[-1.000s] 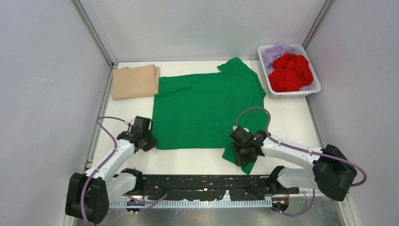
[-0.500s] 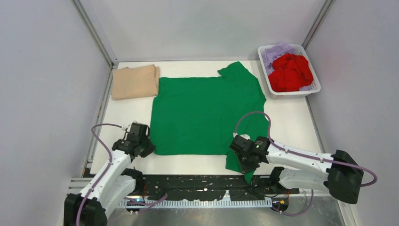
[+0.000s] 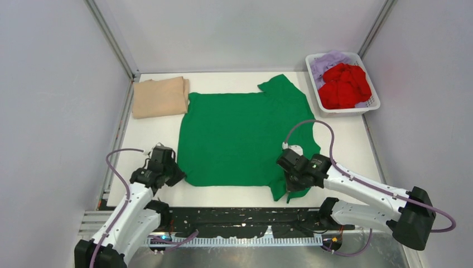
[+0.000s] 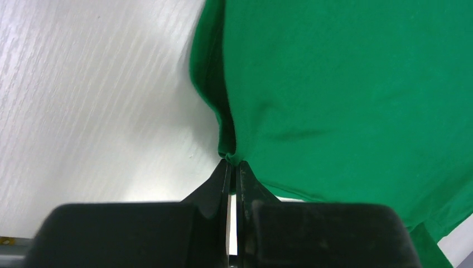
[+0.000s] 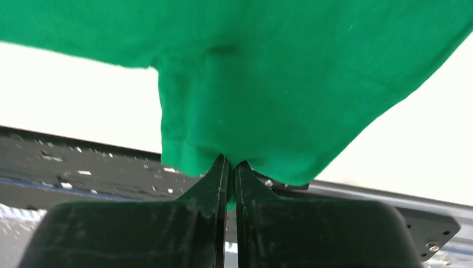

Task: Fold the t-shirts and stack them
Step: Fold the flattened tshirt in 1/3 of the way

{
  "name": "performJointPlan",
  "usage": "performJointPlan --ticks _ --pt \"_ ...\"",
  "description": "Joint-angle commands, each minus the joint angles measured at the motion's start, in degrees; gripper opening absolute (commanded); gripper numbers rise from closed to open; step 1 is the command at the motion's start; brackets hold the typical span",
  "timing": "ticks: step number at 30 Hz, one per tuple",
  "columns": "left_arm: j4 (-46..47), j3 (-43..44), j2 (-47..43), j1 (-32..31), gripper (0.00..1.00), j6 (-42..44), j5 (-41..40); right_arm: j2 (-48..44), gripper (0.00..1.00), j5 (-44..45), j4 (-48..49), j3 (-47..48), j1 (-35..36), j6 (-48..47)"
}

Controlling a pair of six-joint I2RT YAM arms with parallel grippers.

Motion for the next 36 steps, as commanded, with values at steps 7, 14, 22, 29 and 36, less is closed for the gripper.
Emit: performJointPlan --ticks 7,14,22,29,36 --pt "9.1 14.1 17.3 0.3 0.00 1.8 -1.6 5.2 0.05 5.1 4.7 11.5 -13.6 -14.1" --pt "10.7 22.0 26.7 2.2 0.00 3.0 -1.8 13.0 0.05 4.9 7.7 19.0 -21.3 -20.9" --pt "11.2 29.4 36.2 5.1 0.00 3.8 -1.8 22.4 0.05 3.2 8.4 27.9 -27.2 -25.3" --pt "11.2 36.3 45.5 6.8 0.00 4.8 -0.8 32.9 0.05 3.3 9.2 36.2 -31.3 -28.4" --pt "9.2 42.4 53.7 8.6 0.00 3.6 -2.7 42.0 0.05 3.8 9.2 45.1 -35.6 -30.9"
